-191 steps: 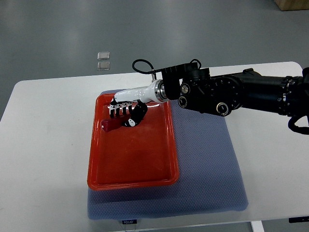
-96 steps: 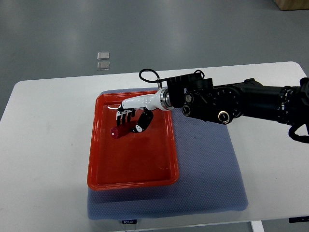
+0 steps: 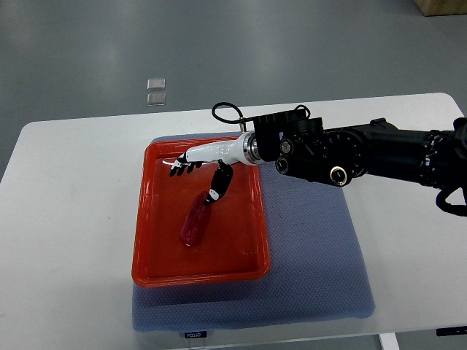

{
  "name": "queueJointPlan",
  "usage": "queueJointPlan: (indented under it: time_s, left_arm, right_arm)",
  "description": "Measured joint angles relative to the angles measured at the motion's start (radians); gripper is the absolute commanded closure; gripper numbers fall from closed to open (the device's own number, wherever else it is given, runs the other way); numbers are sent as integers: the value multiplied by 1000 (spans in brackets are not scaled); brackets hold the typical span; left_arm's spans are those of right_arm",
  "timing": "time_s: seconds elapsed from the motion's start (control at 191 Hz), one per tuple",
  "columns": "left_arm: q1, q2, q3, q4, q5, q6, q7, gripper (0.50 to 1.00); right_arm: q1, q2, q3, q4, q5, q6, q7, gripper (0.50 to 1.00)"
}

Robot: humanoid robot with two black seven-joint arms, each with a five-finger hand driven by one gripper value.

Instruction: Place red pepper on red tray

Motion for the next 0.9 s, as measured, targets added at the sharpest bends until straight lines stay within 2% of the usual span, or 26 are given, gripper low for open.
queueJointPlan:
  time_s: [0.141,0.225,0.314,0.434,0.533,0.721,0.899]
  left_arm:
    - [0,0,0,0,0,0,0,500]
    - [0,0,0,0,0,0,0,500]
    - [0,0,0,0,0,0,0,500]
    - [0,0,0,-1,0,0,0,500]
    - [0,0,0,0,0,0,0,500]
    - [0,0,0,0,0,0,0,500]
    - [0,0,0,0,0,0,0,500]
  right_arm:
    - [2,0,5,-57,3,-11,0,603]
    - [2,0,8,-91,14,-42,1,603]
    - [2,0,12,-119,20,-107,6,603]
    - [-13,0,74,-138,42,-235,19,603]
    - [-42,0,140,-148,67,-289,20,583]
    - [-76,0,252,-215,150,-302,10,581]
    - [-127,0,385,-267,369,-299,10,581]
